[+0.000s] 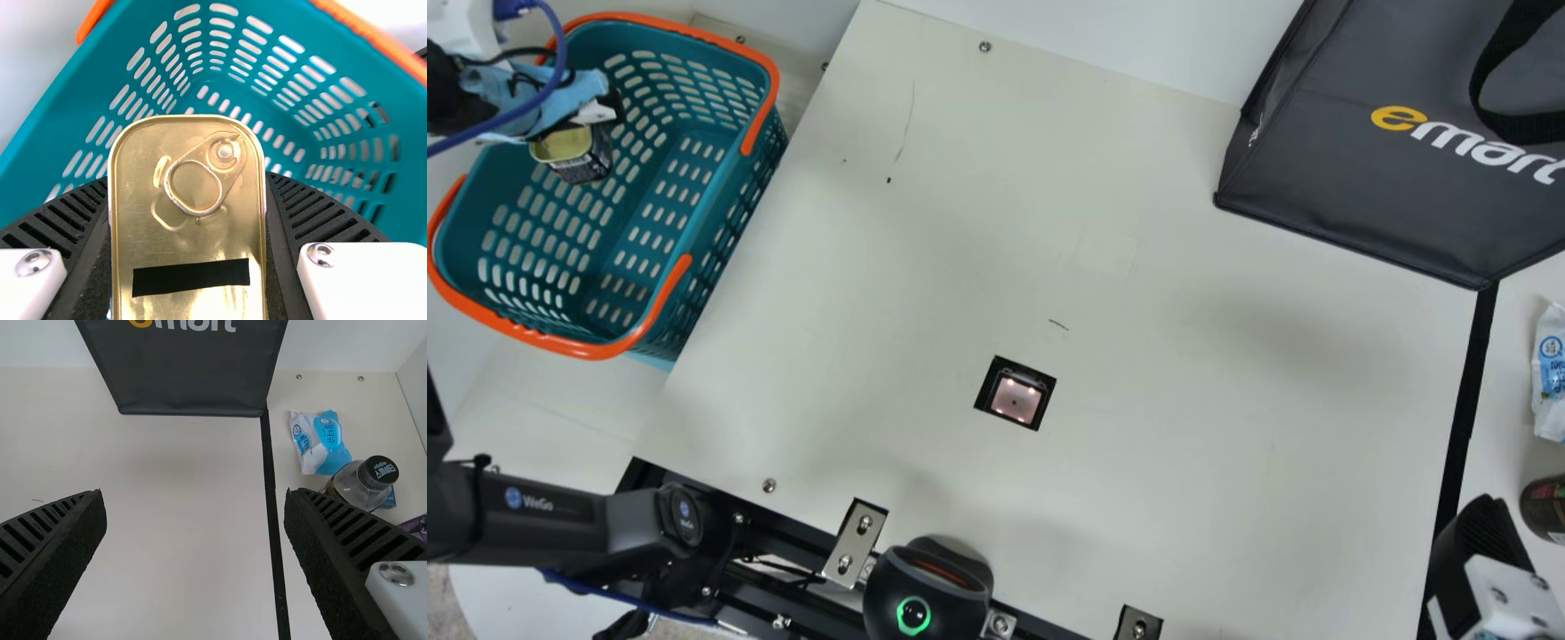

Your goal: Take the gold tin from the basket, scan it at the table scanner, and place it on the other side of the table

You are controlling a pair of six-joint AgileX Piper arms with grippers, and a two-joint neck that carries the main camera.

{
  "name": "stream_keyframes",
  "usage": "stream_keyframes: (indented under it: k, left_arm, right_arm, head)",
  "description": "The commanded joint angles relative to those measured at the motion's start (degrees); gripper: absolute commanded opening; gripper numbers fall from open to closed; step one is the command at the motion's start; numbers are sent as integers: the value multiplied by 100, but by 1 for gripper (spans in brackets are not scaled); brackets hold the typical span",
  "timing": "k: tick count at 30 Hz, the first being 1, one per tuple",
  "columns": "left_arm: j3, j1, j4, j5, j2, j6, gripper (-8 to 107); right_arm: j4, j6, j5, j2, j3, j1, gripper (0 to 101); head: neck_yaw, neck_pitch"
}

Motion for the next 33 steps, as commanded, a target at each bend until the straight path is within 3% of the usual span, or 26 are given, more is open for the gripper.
stream_keyframes:
  k: [1, 17, 33]
  left_arm:
    - [-38, -79, 71, 227, -173, -487, -8]
    - [271, -1348, 508, 1028, -1654, -2102, -8]
    - [803, -3813, 1310, 1514, -2713, -3996, -8]
  right_arm:
    - [0, 0, 0, 0, 0, 0, 95]
    - [0, 0, 0, 0, 0, 0, 95]
    - [0, 0, 0, 0, 0, 0, 95]
  head:
    - [14, -148]
    - [14, -148]
    - [14, -148]
